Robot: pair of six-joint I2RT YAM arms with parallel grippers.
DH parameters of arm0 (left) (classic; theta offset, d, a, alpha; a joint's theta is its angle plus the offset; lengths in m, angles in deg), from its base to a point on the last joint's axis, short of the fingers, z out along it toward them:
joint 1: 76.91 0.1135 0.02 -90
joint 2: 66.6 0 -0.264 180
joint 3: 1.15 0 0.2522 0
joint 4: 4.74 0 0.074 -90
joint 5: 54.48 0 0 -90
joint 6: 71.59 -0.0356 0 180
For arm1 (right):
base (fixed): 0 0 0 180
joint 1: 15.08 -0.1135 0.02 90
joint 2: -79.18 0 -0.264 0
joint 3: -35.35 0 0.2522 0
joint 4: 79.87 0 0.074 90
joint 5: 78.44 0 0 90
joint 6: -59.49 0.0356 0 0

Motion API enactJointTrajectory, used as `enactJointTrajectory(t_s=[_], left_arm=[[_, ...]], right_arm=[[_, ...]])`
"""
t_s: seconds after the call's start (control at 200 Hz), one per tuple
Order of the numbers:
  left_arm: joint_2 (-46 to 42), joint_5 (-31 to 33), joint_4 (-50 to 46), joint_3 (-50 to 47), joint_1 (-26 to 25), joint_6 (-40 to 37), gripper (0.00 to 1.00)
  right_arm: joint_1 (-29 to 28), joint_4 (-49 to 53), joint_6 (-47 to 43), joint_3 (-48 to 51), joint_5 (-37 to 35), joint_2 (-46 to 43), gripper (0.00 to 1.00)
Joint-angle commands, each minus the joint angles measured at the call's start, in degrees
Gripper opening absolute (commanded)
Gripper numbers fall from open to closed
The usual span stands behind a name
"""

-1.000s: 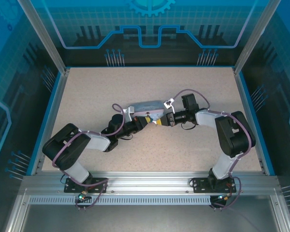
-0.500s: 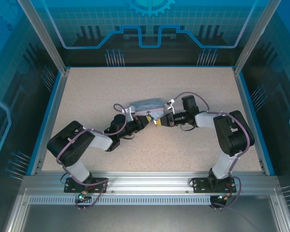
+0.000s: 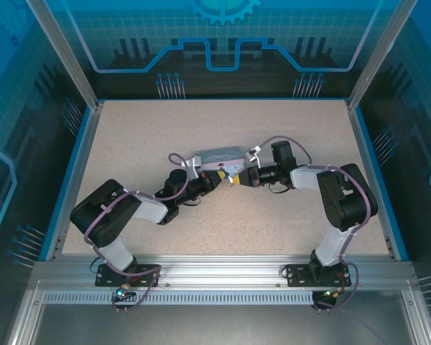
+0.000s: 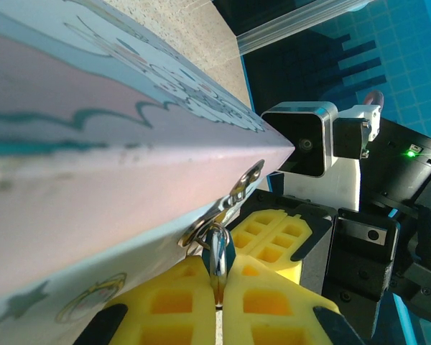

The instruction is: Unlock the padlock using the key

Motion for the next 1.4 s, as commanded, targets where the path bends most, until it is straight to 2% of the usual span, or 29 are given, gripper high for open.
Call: enactJointTrajectory(t_s=[0.0,0.83,1.396], left_arm=[[-1.1,-5.6,3.1,0.8,-2.0,-0.2,0.00],[-1.7,-5.8,2.4,0.8,-2.1,-0.5,0.00],[-0.4,-3.1,5.6,1.2,-2.6,0.2,0.00]], right_arm=[[1.1,-0.8,-1.6,-2.1,-0.4,1.5,0.02],[2.0,-5.0,2.3,-3.1,0.9,2.4,0.03],[1.2,-9.9,12.6,0.9,-0.2,4.1,0.02]])
